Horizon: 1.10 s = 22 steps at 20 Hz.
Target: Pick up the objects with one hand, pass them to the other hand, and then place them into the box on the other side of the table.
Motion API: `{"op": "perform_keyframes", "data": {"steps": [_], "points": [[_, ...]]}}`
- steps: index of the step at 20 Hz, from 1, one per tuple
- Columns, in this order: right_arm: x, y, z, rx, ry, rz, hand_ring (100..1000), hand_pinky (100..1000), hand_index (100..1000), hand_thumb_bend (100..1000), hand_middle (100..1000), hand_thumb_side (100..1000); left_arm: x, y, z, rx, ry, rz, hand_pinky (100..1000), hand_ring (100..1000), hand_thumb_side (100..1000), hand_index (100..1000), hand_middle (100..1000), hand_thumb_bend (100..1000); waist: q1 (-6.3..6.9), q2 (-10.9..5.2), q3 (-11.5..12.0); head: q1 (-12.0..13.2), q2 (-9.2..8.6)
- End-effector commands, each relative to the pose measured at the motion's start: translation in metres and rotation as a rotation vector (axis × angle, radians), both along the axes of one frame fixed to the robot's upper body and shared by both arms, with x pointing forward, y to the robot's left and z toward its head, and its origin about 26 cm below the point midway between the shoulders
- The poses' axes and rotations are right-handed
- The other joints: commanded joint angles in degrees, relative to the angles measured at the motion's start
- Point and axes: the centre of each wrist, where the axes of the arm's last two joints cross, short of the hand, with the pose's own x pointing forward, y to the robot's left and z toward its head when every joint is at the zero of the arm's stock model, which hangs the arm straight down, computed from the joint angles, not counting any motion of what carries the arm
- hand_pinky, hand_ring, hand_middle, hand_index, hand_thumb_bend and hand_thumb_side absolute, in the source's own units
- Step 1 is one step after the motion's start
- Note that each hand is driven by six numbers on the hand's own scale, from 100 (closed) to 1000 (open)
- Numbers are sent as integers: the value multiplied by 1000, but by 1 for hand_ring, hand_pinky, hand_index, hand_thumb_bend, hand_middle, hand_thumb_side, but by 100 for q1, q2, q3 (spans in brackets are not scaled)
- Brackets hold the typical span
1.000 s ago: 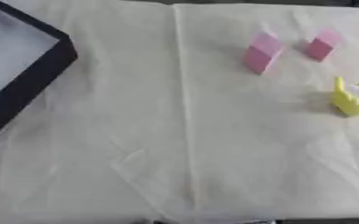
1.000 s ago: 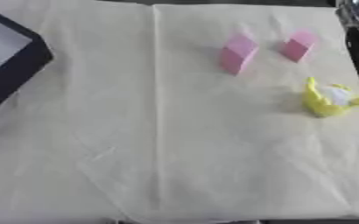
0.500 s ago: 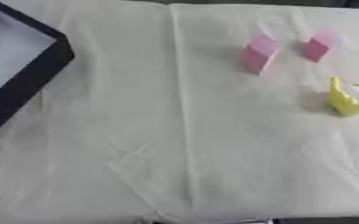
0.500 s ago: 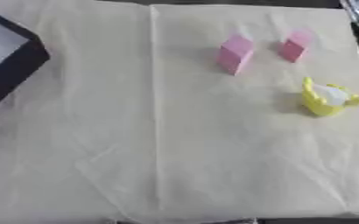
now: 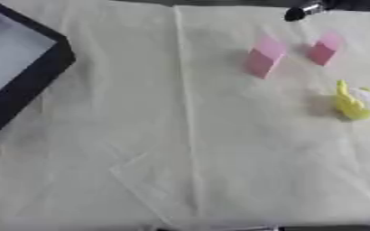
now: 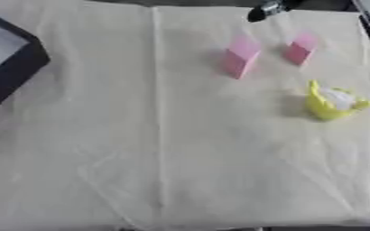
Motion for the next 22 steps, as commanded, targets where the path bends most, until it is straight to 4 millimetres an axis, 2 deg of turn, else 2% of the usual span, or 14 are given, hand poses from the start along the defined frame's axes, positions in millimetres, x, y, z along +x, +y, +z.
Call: {"op": "perform_keyframes", "data": {"steps": [1, 12, 22], "points": [[-3, -4, 15, -46, -19, -8, 907, 907, 900, 713, 889, 365, -8, 9, 21, 37, -32, 18, 726, 792, 780, 914, 806, 423, 29, -175, -1, -1, 33], [2, -2, -5, -120, 15, -92, 898, 896, 876, 737, 845, 388, -8, 8, 19, 44, -23, 7, 728, 794, 785, 910, 808, 416, 50, -126, 16, 80, 15], [1, 1, -25, -112, 40, -184, 896, 890, 883, 737, 832, 404, -7, 7, 18, 57, -15, 5, 728, 795, 785, 908, 805, 416, 53, -132, 23, 70, -43]]}}
